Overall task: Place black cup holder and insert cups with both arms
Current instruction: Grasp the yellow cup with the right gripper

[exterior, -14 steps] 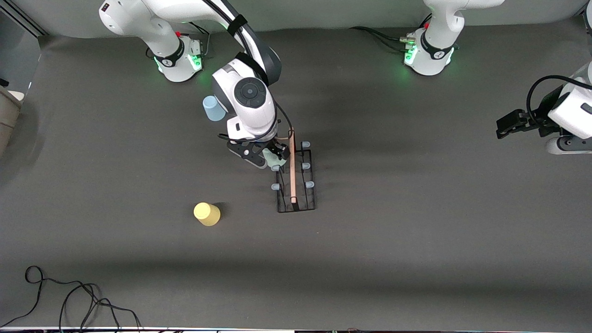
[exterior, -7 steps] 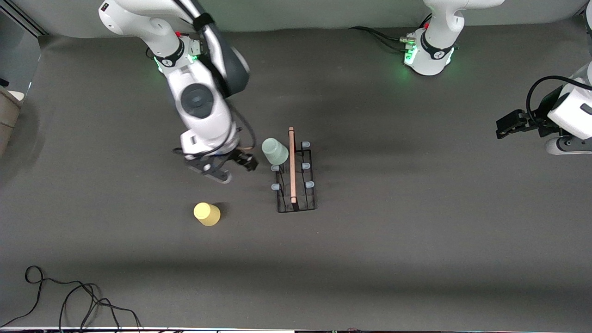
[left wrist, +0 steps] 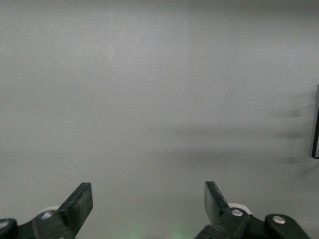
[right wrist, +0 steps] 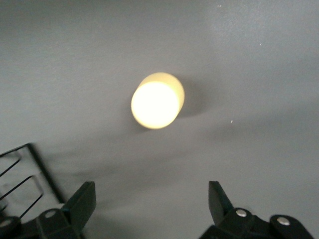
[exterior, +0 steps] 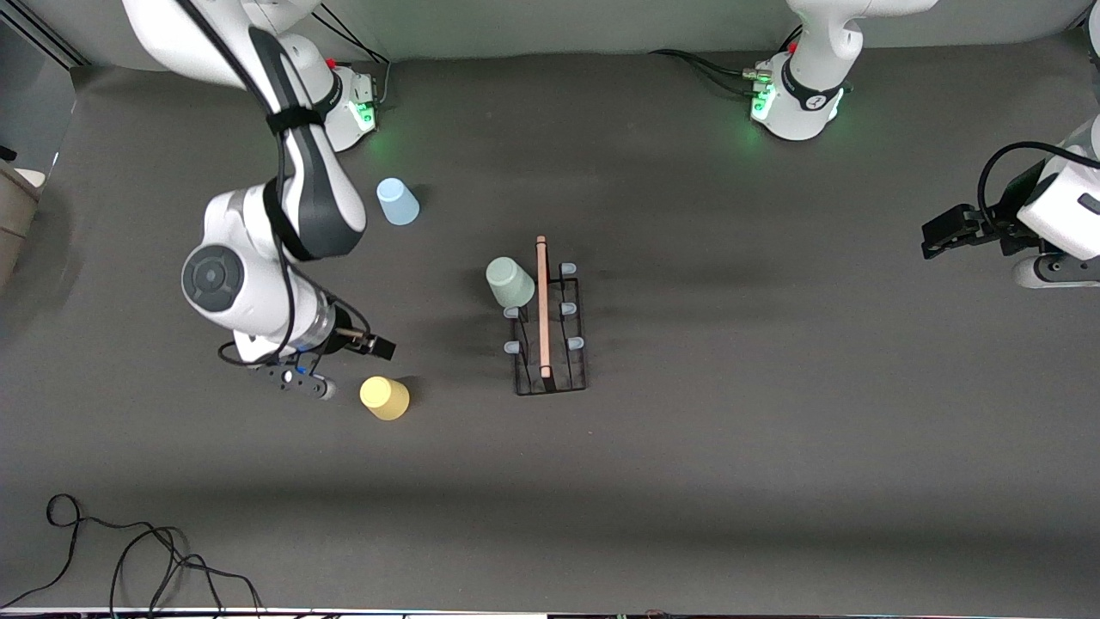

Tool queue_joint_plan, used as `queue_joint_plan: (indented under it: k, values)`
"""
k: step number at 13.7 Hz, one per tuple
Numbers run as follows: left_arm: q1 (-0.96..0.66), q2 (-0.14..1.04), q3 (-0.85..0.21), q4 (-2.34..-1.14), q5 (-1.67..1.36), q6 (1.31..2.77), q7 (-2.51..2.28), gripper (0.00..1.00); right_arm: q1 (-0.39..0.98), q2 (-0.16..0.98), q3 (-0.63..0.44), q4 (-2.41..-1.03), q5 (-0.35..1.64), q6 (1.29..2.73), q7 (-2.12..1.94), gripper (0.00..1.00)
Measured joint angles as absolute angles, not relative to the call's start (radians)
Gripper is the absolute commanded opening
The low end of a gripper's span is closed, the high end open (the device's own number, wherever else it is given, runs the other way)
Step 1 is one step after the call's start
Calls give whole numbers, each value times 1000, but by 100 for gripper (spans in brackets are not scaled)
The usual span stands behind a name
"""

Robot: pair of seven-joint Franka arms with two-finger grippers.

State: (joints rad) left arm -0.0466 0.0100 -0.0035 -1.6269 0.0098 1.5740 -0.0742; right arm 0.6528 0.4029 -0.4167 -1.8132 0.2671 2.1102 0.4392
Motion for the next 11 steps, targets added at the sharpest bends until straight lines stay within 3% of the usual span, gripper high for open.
queue_joint_plan:
  k: [5,11]
  values:
    - [-46,11,-3,-1627,10,1574,-74,100,650,518,-414,-1818,269,2239,427,100]
    - [-46,11,-3,-1628,10,1574,-74,100,650,581,-414,-1818,301,2324,419,100]
